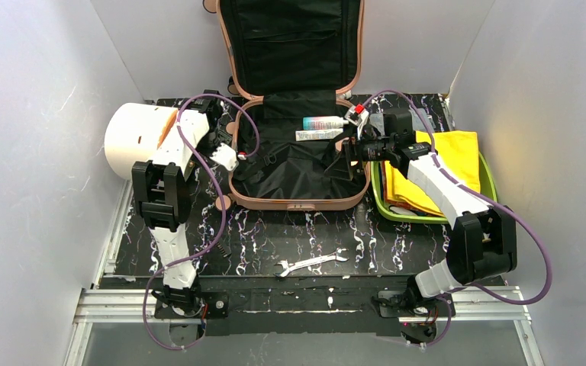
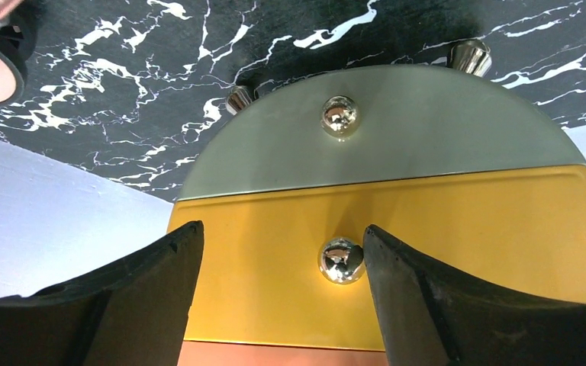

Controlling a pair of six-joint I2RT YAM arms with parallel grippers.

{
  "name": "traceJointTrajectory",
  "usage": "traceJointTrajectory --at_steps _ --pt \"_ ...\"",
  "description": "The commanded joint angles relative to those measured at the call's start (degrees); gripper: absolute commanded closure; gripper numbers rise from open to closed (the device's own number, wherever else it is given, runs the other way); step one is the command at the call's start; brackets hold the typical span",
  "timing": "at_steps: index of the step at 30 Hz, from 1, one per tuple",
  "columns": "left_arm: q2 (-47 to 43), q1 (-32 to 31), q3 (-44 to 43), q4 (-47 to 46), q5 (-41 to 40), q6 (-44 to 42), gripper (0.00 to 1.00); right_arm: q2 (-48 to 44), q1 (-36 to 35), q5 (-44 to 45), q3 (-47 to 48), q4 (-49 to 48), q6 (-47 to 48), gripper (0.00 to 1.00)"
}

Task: Open, take out, and arrange the luggage
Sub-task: Open the drawer of the storage box.

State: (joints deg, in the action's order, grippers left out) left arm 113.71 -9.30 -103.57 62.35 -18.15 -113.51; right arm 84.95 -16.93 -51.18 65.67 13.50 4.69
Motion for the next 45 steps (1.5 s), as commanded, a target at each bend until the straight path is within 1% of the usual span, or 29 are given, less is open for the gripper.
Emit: traceJointTrajectory --at_steps 1,4,7,17,20,22,25,28,31,33,37,40,43,45 --pt "-1.26 -0.1 -0.54 2.2 -4.41 -0.64 0.28 -0.79 0.23 -1.55 0.24 -1.63 0.01 0.01" --pt "-0.64 -0.1 -1.01 3.25 -5.51 0.4 0.34 -0.84 0.23 -1.64 0.12 -1.76 -0.01 0.02" --pt "-0.13 -0.1 -1.62 4.05 -6.41 0.89 0.36 -0.9 0.23 -1.56 0.07 -1.81 -0.04 0.02" --pt "1.88 -0.1 -3.42 7.05 -7.43 3.56 0.45 -1.66 0.27 -1.38 -0.61 -2.16 -0.11 0.02" --pt "2.26 -0.1 -3.73 8.37 -7.37 4.22 0.51 -1.71 0.23 -1.46 -0.55 -2.25 -0.05 0.02" --pt "2.45 -0.06 -4.03 8.5 -7.49 4.56 0.52 -1.67 0.23 -1.47 -0.54 -2.25 -0.03 0.02" --pt "2.89 -0.1 -4.28 8.74 -8.13 5.04 0.58 -1.72 0.23 -1.44 -0.62 -2.31 -0.1 0.02" --pt "3.18 -0.1 -4.61 9.01 -8.88 5.6 0.61 -1.96 0.23 -1.38 -0.72 -2.38 -0.07 0.02" --pt "3.49 -0.08 -4.94 9.27 -9.44 5.8 0.68 -1.97 0.23 -1.38 -0.72 -2.47 -0.12 0.02" --pt "3.64 -0.1 -4.9 9.28 -10.21 6.06 0.66 -1.98 0.23 -1.54 -0.72 -2.51 -0.16 0.02" --pt "4.04 -0.1 -5.14 9.2 -11.27 6.93 0.6 -2.06 0.23 -1.62 -0.8 -2.6 -0.25 0.02" --pt "4.6 -0.1 -5.53 9.26 -12.36 7.76 0.61 -2.15 0.23 -1.64 -0.89 -2.68 -0.21 0.02" --pt "4.93 -0.1 -5.6 9.36 -13.31 8.25 0.68 -2.24 0.23 -1.64 -0.89 -2.69 -0.25 0.02" --pt "4.94 -0.19 -5.47 9.59 -13.52 8.37 0.79 -2.24 0.23 -1.64 -0.98 -2.77 -0.26 0.02"
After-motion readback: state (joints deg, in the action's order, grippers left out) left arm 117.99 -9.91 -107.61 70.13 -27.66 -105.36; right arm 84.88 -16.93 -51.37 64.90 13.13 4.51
